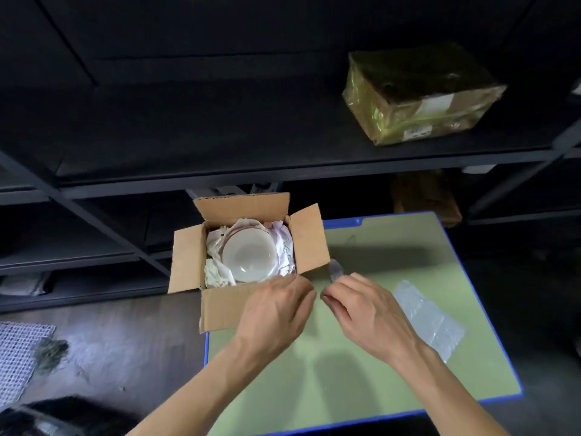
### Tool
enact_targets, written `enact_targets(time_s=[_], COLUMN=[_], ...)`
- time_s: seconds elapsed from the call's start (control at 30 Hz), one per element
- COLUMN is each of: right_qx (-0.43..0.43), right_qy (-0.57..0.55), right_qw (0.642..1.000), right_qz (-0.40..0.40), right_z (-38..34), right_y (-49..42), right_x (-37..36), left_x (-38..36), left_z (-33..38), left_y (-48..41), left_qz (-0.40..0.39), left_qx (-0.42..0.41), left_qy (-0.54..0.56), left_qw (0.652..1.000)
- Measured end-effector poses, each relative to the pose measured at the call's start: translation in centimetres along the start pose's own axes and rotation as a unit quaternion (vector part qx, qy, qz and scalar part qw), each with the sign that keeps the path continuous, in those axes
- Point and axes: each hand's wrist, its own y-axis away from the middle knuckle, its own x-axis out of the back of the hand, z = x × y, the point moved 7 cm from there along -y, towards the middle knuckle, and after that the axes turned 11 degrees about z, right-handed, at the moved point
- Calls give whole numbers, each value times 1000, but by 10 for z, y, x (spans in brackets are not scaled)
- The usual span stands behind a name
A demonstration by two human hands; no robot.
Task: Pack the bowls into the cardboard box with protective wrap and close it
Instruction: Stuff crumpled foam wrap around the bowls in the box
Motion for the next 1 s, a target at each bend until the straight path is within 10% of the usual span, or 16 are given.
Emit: enact_targets(time_s=[0.47, 1.0], right_qx=[-154, -106], right_qy=[43, -3], right_qw=[974, 970], right_qz=[-161, -218], right_z=[129, 134], right_y=[46, 45], right_x=[-71, -78], left_x=[-102, -116], left_z=[22, 22], left_y=[21, 22], left_qz=[-140, -178], left_qx=[14, 85], left_qy=[-119, -94], left_qw=[983, 976])
